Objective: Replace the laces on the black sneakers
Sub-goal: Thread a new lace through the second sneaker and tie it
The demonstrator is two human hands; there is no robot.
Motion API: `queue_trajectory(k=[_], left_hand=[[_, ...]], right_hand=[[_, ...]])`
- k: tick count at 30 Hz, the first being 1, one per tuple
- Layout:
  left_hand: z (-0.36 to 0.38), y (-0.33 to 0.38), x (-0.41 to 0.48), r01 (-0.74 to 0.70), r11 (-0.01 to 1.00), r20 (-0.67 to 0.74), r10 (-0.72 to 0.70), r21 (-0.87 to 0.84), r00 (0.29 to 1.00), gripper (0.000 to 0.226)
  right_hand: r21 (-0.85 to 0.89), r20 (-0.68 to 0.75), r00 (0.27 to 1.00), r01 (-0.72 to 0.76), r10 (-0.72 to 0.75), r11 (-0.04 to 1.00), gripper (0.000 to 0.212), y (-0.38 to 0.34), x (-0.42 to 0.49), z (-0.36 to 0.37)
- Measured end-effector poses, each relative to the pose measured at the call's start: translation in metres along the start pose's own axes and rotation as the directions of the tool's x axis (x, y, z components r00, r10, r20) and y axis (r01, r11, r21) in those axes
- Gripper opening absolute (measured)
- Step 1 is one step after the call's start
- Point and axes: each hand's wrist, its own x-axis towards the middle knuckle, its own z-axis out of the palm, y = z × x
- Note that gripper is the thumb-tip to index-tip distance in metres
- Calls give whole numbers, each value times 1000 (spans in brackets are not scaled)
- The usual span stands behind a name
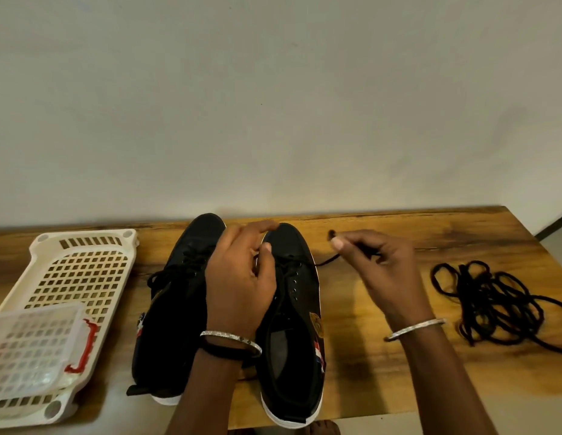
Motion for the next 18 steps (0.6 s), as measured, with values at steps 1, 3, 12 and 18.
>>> queue_trajectory(k=[1, 3, 12, 18], left_hand=[[0, 0, 0, -58, 997, 88, 63, -50, 994, 35], [1, -6, 0, -122, 991, 198, 130, -49, 972, 32], [-1, -10, -2, -82, 990, 98, 71, 119, 993, 22], [-18, -25, 4, 35, 994, -30, -32, 108, 999, 14]], right_hand=[[-87, 72, 997, 48, -42, 995, 7, -2, -1, 12], [-237, 165, 982, 127, -89, 963, 11, -7, -3, 32], [-137, 187, 980, 99, -73, 986, 11, -11, -4, 34], [-28, 134, 991, 0, 4, 1000, 9, -7, 2, 8]])
